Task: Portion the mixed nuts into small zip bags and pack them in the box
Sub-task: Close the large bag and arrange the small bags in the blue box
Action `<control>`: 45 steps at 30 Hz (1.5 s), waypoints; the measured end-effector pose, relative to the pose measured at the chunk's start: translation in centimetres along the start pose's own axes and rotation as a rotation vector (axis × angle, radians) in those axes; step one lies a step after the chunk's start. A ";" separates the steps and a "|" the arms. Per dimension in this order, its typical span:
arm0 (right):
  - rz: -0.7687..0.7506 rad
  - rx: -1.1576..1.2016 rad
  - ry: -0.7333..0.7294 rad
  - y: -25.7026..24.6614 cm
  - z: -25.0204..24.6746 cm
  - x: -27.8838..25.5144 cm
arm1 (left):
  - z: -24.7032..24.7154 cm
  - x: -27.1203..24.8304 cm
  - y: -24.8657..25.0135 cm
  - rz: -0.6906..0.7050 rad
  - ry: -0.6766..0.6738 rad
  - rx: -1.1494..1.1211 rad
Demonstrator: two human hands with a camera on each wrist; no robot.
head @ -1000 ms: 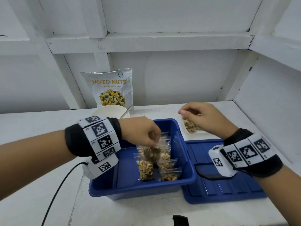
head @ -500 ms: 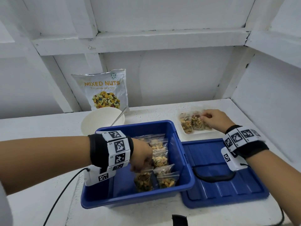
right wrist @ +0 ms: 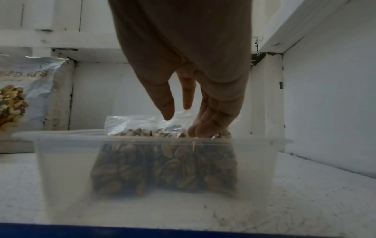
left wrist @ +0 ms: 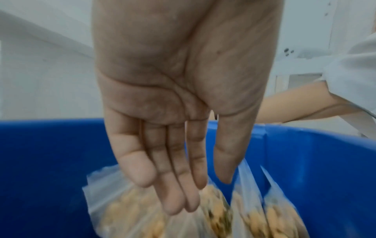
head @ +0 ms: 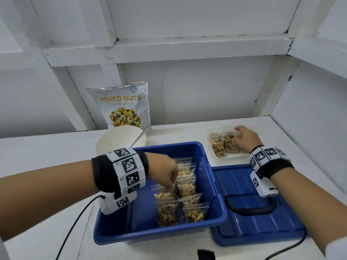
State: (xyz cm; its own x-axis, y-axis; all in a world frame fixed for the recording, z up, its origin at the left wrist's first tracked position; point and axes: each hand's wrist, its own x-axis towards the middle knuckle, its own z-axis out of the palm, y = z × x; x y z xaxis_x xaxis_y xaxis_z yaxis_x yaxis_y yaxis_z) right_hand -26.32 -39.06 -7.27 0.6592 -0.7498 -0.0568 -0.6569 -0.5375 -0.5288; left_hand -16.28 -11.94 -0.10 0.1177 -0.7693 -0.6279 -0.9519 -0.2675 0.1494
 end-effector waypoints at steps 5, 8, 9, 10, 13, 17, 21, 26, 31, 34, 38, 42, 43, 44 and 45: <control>0.012 0.045 0.101 0.3 0.3 0.3 | -1.9 -2.1 -1.3 -0.022 0.251 -0.162; -0.073 0.044 0.116 -0.2 -0.4 -0.2 | -2.4 -3.4 -2.5 -0.065 0.415 -0.207; -0.108 0.045 0.135 -0.6 -0.9 -0.5 | -2.4 -3.7 -2.9 -0.074 0.471 -0.239; -0.140 0.047 0.159 -1.1 -1.4 -0.9 | -2.5 -4.0 -3.2 -0.073 0.526 -0.283; -0.266 0.076 0.223 -3.3 -3.5 -2.5 | -2.5 -4.5 -3.8 -0.051 0.709 -0.424; -0.454 0.184 0.242 -7.3 -5.9 -5.6 | -2.9 -4.7 -3.4 -0.028 0.961 -0.550; -0.574 0.317 0.187 -11.0 -6.7 -9.0 | -3.0 -4.7 -2.0 0.027 1.109 -0.611; -0.666 0.463 0.030 -14.0 -5.7 -11.8 | -2.4 -5.0 -0.9 0.150 1.195 -0.718; -0.712 0.516 -0.052 -14.8 -4.6 -12.7 | -1.5 -5.6 -1.4 0.168 1.265 -0.768; -0.702 0.523 -0.087 -14.9 -4.1 -12.8 | -0.8 -5.9 -1.7 0.160 1.281 -0.722; -0.687 0.478 -0.119 -14.9 -3.7 -13.1 | -0.3 -6.1 -2.0 0.133 1.340 -0.678; -0.697 0.479 -0.088 -15.0 -3.4 -13.5 | 0.0 -6.4 -2.0 0.149 1.351 -0.673; -0.704 0.488 -0.077 -15.0 -3.4 -13.5 | 0.0 -6.6 -2.0 0.152 1.344 -0.683; -0.713 0.497 -0.068 -14.9 -3.4 -13.6 | 0.0 -6.7 -2.0 0.156 1.335 -0.697; -0.722 0.505 -0.064 -14.9 -3.4 -13.7 | 0.0 -6.7 -1.9 0.167 1.319 -0.718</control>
State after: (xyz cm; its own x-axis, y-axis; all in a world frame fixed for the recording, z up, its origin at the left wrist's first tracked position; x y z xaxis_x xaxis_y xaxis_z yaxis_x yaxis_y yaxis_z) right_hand -26.77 -22.11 4.25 0.8800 -0.2615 0.3964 0.1582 -0.6256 -0.7639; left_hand -15.23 -6.24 3.80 0.5584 -0.6688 0.4907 -0.6894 -0.0452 0.7229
